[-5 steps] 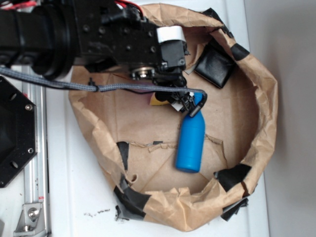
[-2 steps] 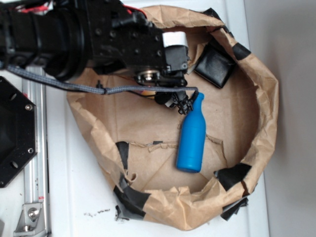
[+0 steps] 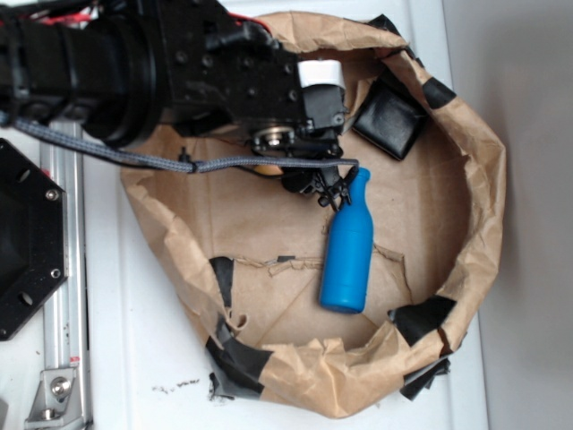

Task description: Grab the green sponge.

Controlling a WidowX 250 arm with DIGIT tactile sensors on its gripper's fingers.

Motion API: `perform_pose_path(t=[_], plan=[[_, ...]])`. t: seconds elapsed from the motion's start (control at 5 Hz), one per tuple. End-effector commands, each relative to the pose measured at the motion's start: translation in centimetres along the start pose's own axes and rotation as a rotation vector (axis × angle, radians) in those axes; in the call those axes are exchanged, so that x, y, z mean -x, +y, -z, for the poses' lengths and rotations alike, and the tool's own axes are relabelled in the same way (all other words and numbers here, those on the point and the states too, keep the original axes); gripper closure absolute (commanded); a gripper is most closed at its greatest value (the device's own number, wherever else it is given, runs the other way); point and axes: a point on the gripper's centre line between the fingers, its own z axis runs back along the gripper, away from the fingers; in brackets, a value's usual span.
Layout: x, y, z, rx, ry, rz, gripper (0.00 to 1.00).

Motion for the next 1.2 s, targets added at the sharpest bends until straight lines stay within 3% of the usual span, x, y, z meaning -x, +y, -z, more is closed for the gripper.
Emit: perform_pose_path(t=[0.0,0.2,0.4,0.6,1.0], plan=[[-1.0,-1.3,-4.7,0.052,-0.039,0.204,1.0],[-0.5,-1.4,-9.9,0.148,-0.115,0.311,1.0],[0.3,-1.1,-14.6,0.139,-0.126,0.385,1.0],[0.6,-1.1,-15.1,0.164,-0.118,0.416,1.0],[0.6,-2.1,-14.3,0.088,-0.152,0.44,1.0]])
